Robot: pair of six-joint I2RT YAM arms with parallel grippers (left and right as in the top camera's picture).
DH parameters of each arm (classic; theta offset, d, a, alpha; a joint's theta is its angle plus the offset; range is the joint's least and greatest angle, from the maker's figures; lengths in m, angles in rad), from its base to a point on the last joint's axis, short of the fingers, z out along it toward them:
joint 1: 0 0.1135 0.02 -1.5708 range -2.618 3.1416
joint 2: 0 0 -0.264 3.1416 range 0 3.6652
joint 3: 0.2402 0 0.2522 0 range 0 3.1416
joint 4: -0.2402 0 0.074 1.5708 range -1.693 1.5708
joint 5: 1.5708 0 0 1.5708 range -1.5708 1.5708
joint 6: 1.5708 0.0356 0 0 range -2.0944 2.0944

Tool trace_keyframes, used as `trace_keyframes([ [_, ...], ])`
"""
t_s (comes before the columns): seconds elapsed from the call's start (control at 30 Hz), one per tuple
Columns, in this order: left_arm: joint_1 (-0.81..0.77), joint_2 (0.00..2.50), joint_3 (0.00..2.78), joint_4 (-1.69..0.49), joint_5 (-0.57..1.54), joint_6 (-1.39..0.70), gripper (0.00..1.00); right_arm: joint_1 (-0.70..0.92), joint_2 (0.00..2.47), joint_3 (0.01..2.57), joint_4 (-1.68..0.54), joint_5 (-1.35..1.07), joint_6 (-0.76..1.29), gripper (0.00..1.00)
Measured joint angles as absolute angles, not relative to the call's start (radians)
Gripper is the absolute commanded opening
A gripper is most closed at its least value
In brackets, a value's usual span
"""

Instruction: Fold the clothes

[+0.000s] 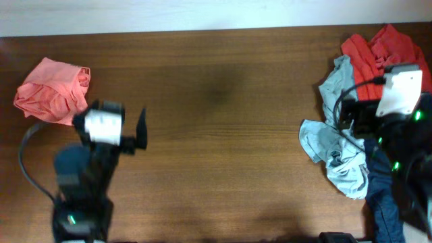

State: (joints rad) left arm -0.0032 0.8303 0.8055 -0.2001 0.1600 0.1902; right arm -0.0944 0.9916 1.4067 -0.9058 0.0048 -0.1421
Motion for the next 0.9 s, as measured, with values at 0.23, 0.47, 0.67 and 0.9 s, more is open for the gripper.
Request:
trace_keyframes([
  [0.23, -0.003, 1.301, 1.363, -0.56, 0.222, 0.19, 0.99, -0.375, 1.167, 1.446, -1.011, -0.156, -0.142, 0.98],
  [0.47, -0.003, 1.502, 1.468, -0.613, 0.327, 0.181, 0.99, -0.553, 1.394, 1.448, -1.113, -0.34, -0.137, 0.98],
  [0.67, -0.003, 1.521, 1.468, -0.64, 0.472, 0.178, 0.99, -0.554, 1.558, 1.451, -1.186, -0.436, -0.122, 0.65],
  [0.9, -0.003, 1.521, 1.468, -0.659, 0.486, 0.178, 0.99, -0.554, 1.804, 1.451, -1.264, -0.332, 0.028, 0.65],
])
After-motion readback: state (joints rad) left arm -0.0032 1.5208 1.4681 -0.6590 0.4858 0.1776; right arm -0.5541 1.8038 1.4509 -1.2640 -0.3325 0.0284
